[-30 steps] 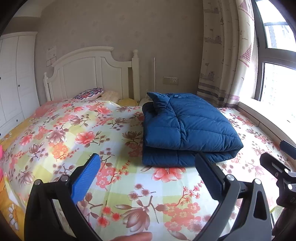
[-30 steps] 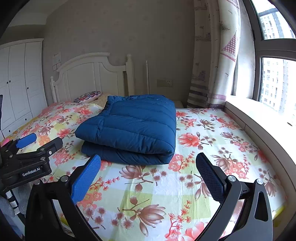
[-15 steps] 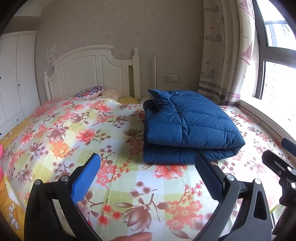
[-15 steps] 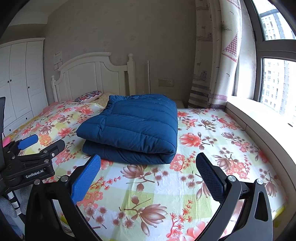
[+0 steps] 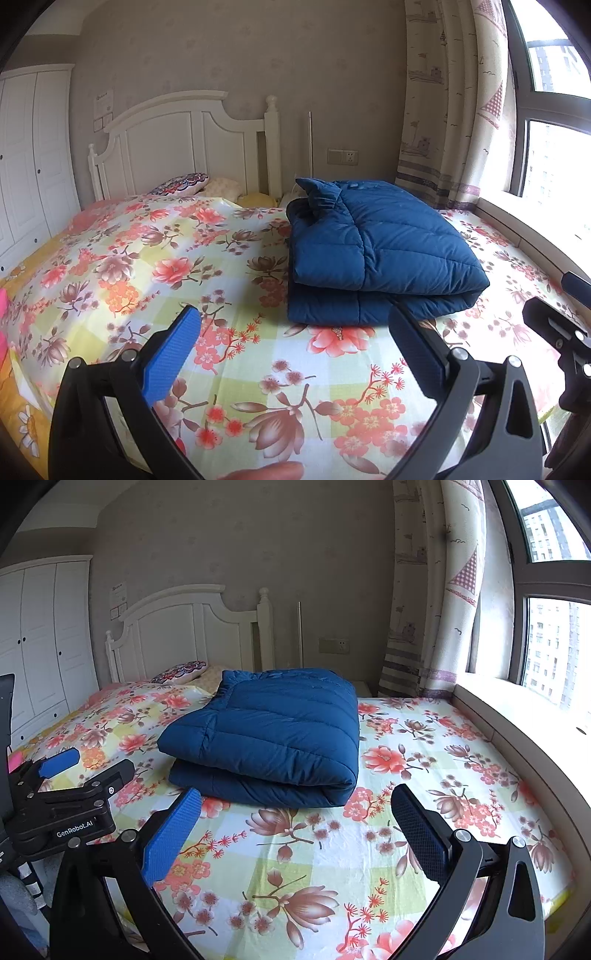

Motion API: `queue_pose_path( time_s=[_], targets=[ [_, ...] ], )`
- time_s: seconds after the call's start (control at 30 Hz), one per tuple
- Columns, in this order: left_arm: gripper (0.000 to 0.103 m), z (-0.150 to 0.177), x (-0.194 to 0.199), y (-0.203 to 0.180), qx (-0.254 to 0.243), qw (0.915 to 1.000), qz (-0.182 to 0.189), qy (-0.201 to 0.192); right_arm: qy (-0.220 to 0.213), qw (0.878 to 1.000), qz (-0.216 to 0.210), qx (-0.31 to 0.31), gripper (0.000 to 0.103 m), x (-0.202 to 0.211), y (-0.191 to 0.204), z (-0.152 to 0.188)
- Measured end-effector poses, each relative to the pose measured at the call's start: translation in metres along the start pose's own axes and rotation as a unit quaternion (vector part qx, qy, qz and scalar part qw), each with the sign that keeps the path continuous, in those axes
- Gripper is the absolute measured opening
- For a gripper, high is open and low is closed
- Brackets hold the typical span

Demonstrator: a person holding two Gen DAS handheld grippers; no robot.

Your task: Fold large clothes

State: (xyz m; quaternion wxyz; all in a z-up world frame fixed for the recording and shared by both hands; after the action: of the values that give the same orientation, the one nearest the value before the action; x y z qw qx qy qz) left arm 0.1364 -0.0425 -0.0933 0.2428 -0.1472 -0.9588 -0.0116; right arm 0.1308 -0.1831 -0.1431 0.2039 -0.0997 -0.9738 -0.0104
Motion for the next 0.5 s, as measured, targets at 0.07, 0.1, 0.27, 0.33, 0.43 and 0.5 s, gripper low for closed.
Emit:
queue_pose_path(
  time_s=[0.07, 0.1, 0.27, 0.33, 0.43, 0.5],
  targets=[
    [0.101, -0.0009, 0.0004, 0.0, -0.002, 1.0, 0.0, -0.001, 0.0, 1.0, 0.0, 0.0, 0.099, 0.0, 0.0, 0.0001],
    [0.101, -0.0008, 0.0006, 0.0004, -0.002, 1.0, 0.0, -0.001, 0.0, 1.0, 0.0, 0.0, 0.099, 0.0001, 0.0001, 0.0001],
    [0.101, -0.0008, 0.0007, -0.0001, -0.003, 1.0, 0.0, -0.001, 0.0, 1.0, 0.0, 0.0, 0.099, 0.0, -0.0005, -0.0001],
    [0.101, -0.0009, 0.0011, 0.0003, -0.003, 1.0, 0.0, -0.002, 0.0, 1.0, 0.0, 0.0, 0.099, -0.0001, -0.0008, 0.0],
    [0.101, -0.0012, 0.0011, 0.0001, -0.004, 1.0, 0.0, -0.003, -0.001, 1.0, 0.0, 0.0, 0.099, 0.0009, 0.0001, -0.0006],
    [0.101, -0.0019, 0.0021, 0.0001, -0.005, 1.0, -0.001, -0.005, -0.003, 1.0, -0.001, 0.0, 0.099, 0.0031, 0.0014, -0.0015]
  ],
)
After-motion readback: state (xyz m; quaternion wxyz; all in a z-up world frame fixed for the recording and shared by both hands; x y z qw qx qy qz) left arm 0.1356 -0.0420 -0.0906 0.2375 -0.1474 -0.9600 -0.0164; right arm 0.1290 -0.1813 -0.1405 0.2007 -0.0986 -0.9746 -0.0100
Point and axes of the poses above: each gripper's, at about its wrist camera, not at the fingertips, and x roughly against the way its jaws point, y to its left, z to its underside, the point moved 9 cm from there along -x, roughly the way its jaws point, and after that the axes turned 12 degrees about z, right-handed, at the moved point
